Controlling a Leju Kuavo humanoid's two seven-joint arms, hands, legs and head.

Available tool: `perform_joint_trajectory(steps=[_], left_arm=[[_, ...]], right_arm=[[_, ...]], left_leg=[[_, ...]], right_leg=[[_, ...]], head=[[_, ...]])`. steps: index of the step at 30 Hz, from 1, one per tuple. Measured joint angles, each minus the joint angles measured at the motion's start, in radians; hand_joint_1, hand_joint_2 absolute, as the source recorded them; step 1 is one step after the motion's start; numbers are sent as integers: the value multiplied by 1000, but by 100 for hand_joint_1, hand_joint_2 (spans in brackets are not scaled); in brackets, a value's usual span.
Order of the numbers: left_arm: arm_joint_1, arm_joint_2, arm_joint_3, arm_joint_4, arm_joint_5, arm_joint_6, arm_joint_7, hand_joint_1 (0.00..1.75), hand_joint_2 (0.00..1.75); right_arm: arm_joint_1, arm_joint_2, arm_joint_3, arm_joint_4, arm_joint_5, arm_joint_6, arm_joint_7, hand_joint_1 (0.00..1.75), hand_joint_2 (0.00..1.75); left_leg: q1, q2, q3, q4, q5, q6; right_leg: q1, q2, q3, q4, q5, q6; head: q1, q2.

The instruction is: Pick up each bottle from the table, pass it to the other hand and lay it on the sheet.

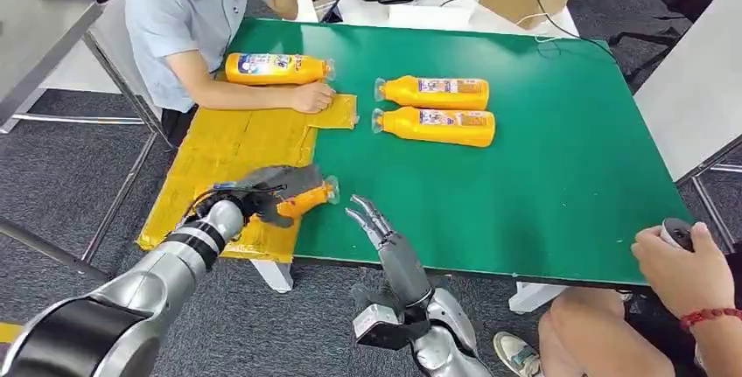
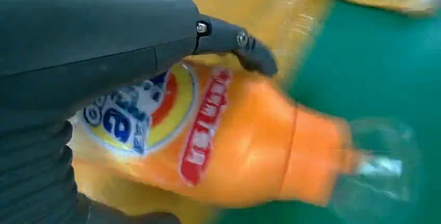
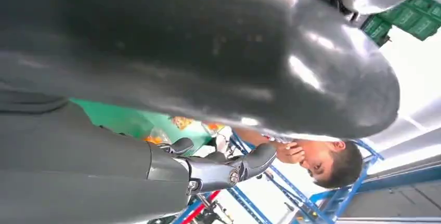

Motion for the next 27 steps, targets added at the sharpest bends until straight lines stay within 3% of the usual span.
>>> perform_joint_trajectory(steps=[4, 21, 27], left_arm=[[34, -17, 98, -24, 183, -91, -117, 0, 175], [234, -85, 119, -356, 595, -43, -181, 0, 175], [428, -101, 126, -740, 953, 70, -263, 0, 175]], right_arm=[[-1, -5, 25, 21, -50, -41, 0, 0, 0], [20, -31, 39, 44, -47, -84, -1, 0, 0], [86, -55, 39, -35, -73, -172, -1, 0, 0]], left_leg=[[0, 1, 0, 0, 0, 0], [0, 1, 0, 0, 0, 0], [0, 1, -1, 0, -1, 0]], right_leg=[[0, 0, 0, 0, 0, 0], [0, 0, 0, 0, 0, 0], [0, 0, -1, -1, -1, 0]], head=[[0, 0], [0, 0], [0, 0]])
